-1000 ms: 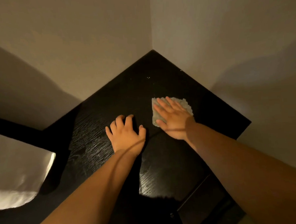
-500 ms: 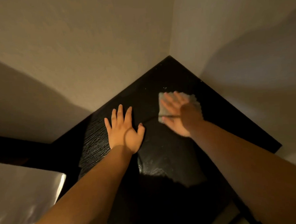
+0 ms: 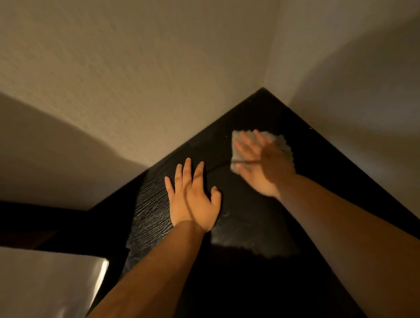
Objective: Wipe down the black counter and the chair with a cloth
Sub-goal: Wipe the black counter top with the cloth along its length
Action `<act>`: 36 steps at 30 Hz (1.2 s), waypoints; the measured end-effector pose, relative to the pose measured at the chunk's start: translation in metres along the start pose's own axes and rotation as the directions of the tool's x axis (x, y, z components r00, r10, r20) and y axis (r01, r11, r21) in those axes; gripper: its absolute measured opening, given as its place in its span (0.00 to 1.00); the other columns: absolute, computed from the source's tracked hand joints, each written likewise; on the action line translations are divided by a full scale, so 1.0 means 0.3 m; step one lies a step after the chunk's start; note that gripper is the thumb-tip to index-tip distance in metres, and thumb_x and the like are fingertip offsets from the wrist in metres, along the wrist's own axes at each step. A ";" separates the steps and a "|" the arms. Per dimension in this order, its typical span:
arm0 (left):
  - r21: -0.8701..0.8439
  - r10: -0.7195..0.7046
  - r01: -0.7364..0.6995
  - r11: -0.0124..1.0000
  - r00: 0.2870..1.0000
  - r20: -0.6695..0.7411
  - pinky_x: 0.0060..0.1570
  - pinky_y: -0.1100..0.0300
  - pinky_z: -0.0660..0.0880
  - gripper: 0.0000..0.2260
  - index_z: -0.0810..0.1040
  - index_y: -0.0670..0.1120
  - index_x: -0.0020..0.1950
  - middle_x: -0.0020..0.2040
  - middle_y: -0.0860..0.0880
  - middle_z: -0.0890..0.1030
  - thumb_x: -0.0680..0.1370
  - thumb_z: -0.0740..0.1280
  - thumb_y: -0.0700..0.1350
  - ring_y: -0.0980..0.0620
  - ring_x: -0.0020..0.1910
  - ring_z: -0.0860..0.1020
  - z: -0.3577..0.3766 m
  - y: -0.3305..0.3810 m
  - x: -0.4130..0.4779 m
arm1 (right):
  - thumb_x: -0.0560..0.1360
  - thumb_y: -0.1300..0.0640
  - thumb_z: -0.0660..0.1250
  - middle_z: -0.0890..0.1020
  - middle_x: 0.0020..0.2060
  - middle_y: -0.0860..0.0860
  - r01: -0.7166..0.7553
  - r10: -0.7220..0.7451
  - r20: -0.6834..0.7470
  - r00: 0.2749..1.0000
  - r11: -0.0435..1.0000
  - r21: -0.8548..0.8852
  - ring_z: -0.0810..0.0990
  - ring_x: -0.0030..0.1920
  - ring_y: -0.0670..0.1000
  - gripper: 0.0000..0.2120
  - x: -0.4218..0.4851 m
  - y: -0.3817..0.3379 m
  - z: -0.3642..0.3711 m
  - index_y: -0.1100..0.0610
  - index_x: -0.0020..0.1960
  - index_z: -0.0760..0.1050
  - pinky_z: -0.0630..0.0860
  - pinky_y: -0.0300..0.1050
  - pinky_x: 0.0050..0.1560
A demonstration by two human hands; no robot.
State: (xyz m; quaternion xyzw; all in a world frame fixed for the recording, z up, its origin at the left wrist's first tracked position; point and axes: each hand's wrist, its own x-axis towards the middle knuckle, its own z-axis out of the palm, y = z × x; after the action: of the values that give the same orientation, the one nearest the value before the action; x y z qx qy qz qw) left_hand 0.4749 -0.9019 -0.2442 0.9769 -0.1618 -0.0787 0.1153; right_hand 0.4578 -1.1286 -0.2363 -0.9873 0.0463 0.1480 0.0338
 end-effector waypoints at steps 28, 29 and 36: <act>0.083 -0.165 0.163 0.983 0.986 0.022 0.80 0.32 0.39 0.38 0.49 0.51 0.87 0.87 0.45 0.45 0.79 0.53 0.63 0.40 0.85 0.40 0.018 0.012 0.035 | 0.86 0.43 0.45 0.42 0.84 0.46 0.195 -0.193 -0.027 0.981 0.976 0.102 0.39 0.83 0.53 0.29 0.178 -0.085 -0.041 0.46 0.85 0.42 0.36 0.52 0.81; 0.082 -0.167 0.165 0.983 0.986 0.024 0.80 0.33 0.39 0.38 0.49 0.51 0.87 0.87 0.45 0.45 0.79 0.53 0.63 0.40 0.85 0.40 0.016 0.013 0.035 | 0.86 0.43 0.45 0.41 0.84 0.46 0.128 -0.128 -0.008 0.992 0.985 0.115 0.38 0.83 0.54 0.30 0.200 -0.073 -0.050 0.46 0.85 0.40 0.36 0.53 0.82; 0.087 -0.148 0.143 0.986 0.988 0.048 0.80 0.33 0.38 0.39 0.48 0.50 0.87 0.87 0.46 0.44 0.79 0.51 0.65 0.40 0.85 0.39 0.012 0.007 0.035 | 0.87 0.43 0.42 0.37 0.84 0.46 0.129 -0.142 0.028 0.989 0.954 0.269 0.32 0.82 0.53 0.28 0.183 -0.309 -0.055 0.45 0.85 0.41 0.33 0.54 0.81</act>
State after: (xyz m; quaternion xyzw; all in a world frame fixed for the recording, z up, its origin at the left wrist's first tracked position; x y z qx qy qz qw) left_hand 0.4832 -0.9080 -0.2484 0.9875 -0.0963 -0.1068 0.0639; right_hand 0.5242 -1.0423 -0.2320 -0.9709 -0.0030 0.1609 0.1773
